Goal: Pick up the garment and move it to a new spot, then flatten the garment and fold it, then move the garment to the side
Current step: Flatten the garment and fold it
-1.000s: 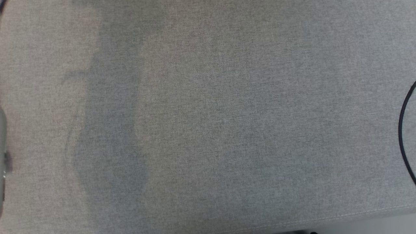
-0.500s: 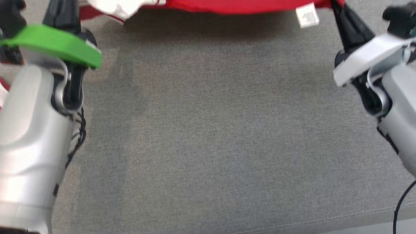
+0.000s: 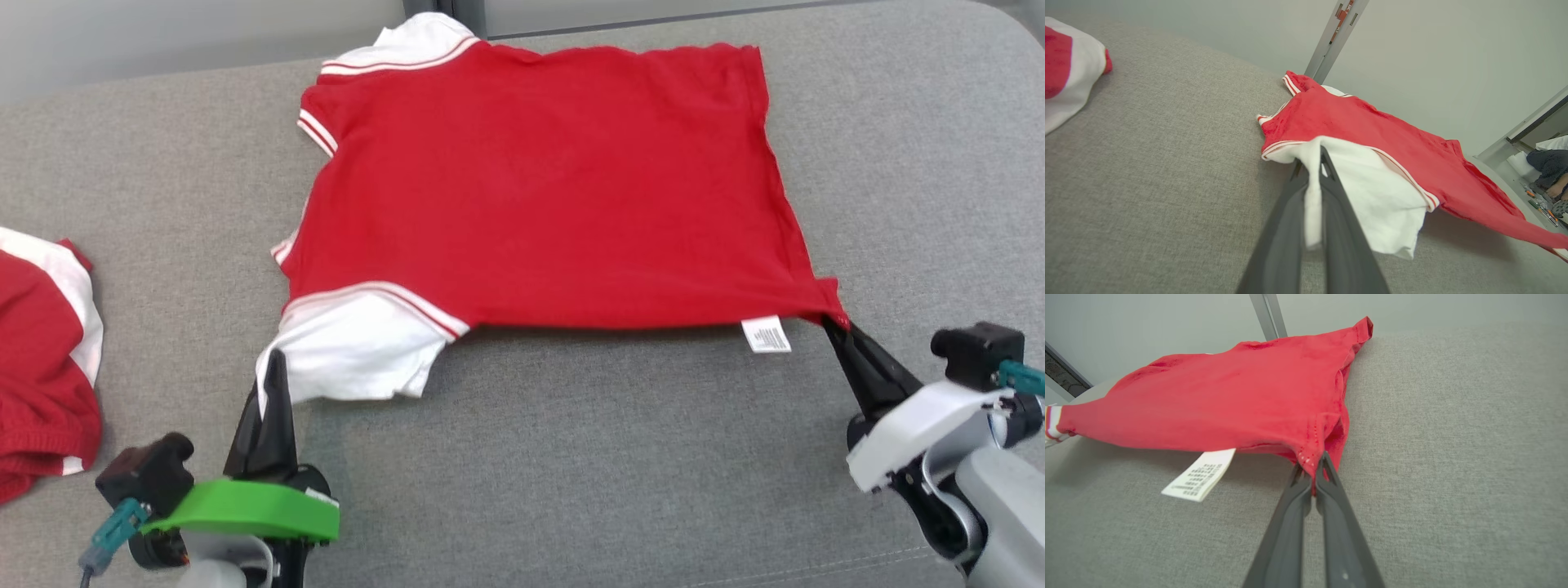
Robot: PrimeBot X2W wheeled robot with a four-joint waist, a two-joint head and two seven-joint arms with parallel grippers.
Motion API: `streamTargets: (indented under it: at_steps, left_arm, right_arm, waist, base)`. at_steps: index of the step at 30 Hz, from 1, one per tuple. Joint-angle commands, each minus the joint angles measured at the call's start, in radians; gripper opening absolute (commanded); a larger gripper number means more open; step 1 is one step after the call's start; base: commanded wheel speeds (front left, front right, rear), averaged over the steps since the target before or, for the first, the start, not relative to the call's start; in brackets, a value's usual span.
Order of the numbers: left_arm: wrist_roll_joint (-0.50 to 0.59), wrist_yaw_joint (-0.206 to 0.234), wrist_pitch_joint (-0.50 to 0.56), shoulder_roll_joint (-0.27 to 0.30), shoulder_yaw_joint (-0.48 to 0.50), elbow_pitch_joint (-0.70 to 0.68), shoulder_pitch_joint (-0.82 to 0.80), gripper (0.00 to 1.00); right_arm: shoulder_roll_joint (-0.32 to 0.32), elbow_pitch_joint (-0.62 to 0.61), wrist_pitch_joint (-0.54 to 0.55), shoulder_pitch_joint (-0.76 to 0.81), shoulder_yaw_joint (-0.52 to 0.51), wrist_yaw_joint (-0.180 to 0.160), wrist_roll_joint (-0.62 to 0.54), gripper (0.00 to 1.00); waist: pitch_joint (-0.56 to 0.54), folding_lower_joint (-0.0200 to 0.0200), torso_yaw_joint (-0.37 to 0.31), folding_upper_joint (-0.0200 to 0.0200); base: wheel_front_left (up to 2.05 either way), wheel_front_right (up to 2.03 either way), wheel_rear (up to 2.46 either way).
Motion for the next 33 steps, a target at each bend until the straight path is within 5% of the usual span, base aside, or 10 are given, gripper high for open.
streamTargets:
  at_steps: [1, 18, 33]
  left_arm:
    - [0.013, 0.001, -0.003, -0.009, 0.017, -0.011, 0.040, 0.00]
    - [0.049, -0.006, 0.005, -0.050, -0.025, -0.083, 0.257, 0.00]
    - [0.091, -0.058, 0.093, 0.015, -0.054, -0.022, -0.003, 0.00]
  right_arm:
    - [-0.010, -0.011, -0.003, 0.042, -0.013, -0.001, -0.020, 0.00]
    - [0.025, -0.150, 0.060, 0.405, -0.207, -0.001, -0.093, 0.00]
    - [0.064, -0.142, 0.163, 0.243, -0.212, -0.001, -0.161, 0.00]
  waist:
    - [-0.027, 0.0000, 0.012, 0.0000]
    - [-0.088, 0.0000, 0.016, 0.0000]
    - [-0.031, 0.0000, -0.008, 0.0000]
  base:
    - [0.00, 0.00, 0.00]
    - [0.00, 0.00, 0.00]
    - [0.00, 0.00, 0.00]
